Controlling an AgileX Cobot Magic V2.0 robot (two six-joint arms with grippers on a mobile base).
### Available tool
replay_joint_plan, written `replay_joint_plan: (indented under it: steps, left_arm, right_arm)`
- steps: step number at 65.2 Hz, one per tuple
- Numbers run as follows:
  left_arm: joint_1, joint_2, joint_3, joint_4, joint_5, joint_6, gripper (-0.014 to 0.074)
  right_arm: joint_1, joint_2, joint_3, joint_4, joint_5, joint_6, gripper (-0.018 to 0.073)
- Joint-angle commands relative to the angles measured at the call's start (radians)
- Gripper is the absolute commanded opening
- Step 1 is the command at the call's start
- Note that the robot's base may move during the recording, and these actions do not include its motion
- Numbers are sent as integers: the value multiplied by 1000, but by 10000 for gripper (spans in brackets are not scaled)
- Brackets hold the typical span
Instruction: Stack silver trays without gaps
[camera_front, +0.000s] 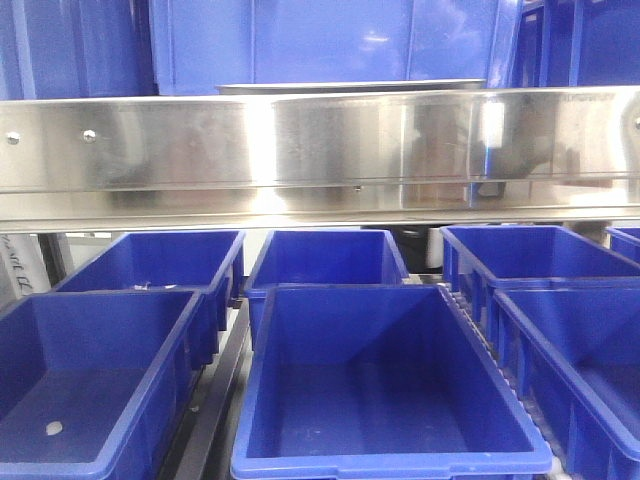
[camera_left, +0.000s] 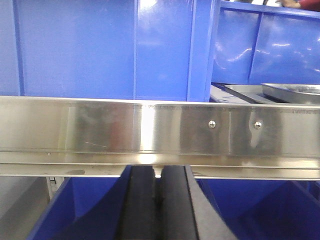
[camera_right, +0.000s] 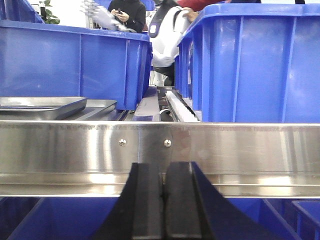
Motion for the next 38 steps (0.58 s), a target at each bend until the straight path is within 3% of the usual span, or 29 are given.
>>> replay_joint_plan:
  steps: [1,38]
  left_arm:
    - [-7,-6,-2,3,-18,-8,-7]
    - [-7,-6,-2,3,-18,-8,-7]
  right_arm:
    - [2,-4,0,1,-22,1,-83]
    - [2,-4,0,1,-22,1,-83]
